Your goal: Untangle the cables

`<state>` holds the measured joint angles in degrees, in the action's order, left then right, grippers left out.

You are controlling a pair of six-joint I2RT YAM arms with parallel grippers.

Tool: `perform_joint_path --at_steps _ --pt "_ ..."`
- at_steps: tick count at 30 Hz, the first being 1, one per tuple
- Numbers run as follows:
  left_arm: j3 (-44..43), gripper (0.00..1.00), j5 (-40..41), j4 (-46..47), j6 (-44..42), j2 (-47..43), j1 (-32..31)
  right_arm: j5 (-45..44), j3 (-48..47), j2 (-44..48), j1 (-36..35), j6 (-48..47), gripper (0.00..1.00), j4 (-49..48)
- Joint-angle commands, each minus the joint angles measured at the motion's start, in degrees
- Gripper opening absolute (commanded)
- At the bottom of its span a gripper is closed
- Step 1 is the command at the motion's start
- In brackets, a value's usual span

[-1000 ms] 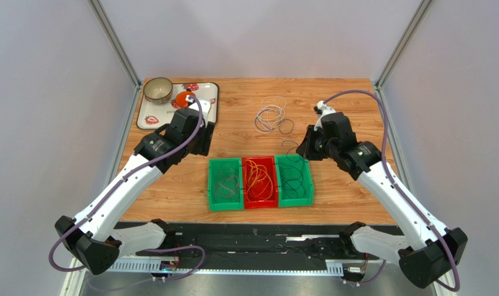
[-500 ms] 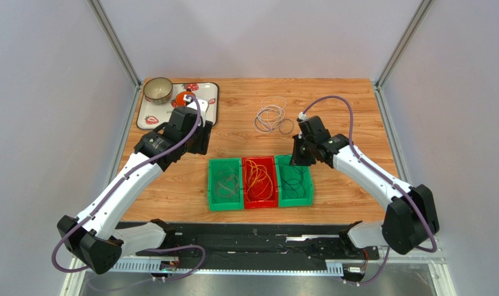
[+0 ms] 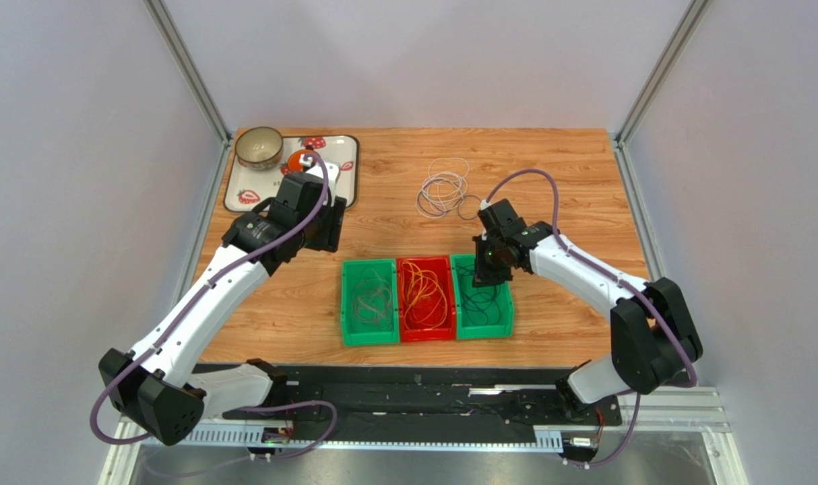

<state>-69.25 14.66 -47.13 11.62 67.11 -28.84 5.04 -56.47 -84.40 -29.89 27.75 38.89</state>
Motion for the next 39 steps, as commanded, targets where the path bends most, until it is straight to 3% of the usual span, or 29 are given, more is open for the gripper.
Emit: perform_joint_path --at_steps 1,13,21,24,32,39 --pt "-0.18 0.62 -1.38 1.96 -0.72 0.21 0.89 1.2 1.62 0.11 -1.83 1.96 0.0 1.88" --pt "-0.53 0.61 -3.23 1.87 -0.54 -0.05 1.24 0.77 5.23 6.0 -2.54 3.63 0.01 6.98" --pt "-0.36 0.61 -3.41 1.78 -0.37 -1.19 1.24 -4.07 -3.46 8.46 -2.54 -1.28 0.34 13.47" --pt "-0.27 0.61 -2.97 1.78 -0.37 -2.07 1.24 -4.6 -5.67 9.6 -2.54 -2.34 0.38 16.2" --pt "-0.09 0.61 -2.79 1.87 -0.45 -3.13 1.24 -6.95 -12.35 15.58 -2.54 -3.14 0.39 19.73" --pt "0.0 0.61 -3.58 1.87 -0.37 -3.57 1.24 -9.7 -14.19 15.68 -2.46 -3.14 0.37 13.59"
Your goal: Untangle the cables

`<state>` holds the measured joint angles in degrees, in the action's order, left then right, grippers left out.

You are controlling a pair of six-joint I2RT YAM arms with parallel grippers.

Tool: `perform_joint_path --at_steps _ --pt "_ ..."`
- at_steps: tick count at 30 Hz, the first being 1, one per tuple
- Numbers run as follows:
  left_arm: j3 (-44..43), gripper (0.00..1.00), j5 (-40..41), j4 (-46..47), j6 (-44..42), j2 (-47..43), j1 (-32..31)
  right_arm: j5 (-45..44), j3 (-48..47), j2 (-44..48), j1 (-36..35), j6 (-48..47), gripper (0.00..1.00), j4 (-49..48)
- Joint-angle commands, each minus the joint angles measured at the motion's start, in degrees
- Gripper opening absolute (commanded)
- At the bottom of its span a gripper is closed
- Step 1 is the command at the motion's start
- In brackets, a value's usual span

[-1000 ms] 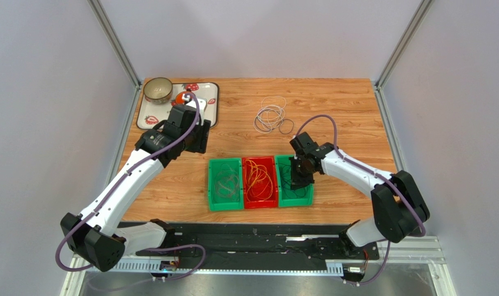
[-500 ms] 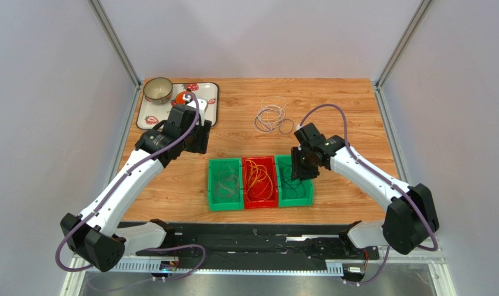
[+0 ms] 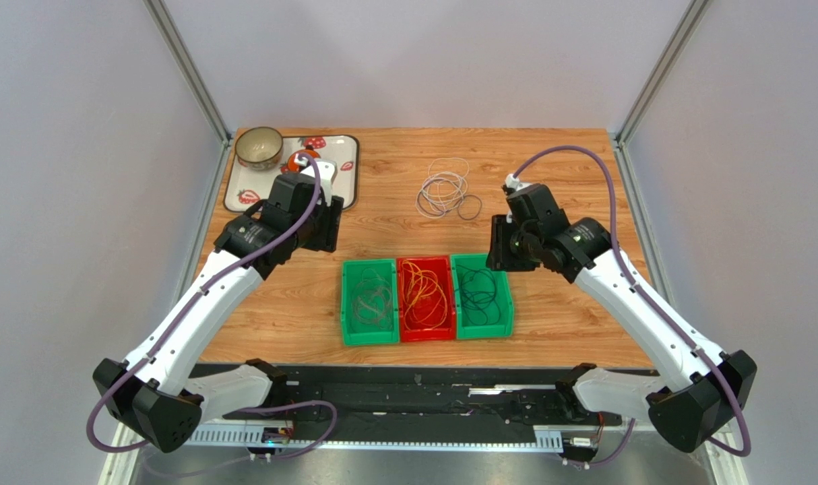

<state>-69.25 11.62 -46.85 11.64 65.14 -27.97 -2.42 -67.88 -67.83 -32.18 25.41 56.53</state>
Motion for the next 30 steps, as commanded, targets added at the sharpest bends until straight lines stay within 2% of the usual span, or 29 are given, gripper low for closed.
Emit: perform_joint_path --at_steps 1,8,12,19,30 --pt "0.0 0.61 -0.63 1.59 -0.39 -1.69 0.37 -2.42 -3.31 -1.51 -0.25 -0.54 0.36 -4.76" --pt "0.0 0.61 -1.95 1.76 -0.74 -2.57 0.37 -4.17 -11.22 -6.43 -0.16 -2.03 0.37 -10.3" --pt "0.0 0.61 -1.95 2.02 -0.74 -3.71 0.37 -6.02 -15.52 -10.38 0.01 -3.26 0.42 -12.76" --pt "1.14 0.61 -1.77 3.69 -0.92 -6.78 0.37 -4.18 -31.69 -28.37 1.42 -4.58 0.42 -7.67" --pt "1.67 0.61 -1.68 4.22 -1.09 -8.37 0.37 -6.63 -49.26 -46.06 5.81 -2.91 0.43 -5.91"
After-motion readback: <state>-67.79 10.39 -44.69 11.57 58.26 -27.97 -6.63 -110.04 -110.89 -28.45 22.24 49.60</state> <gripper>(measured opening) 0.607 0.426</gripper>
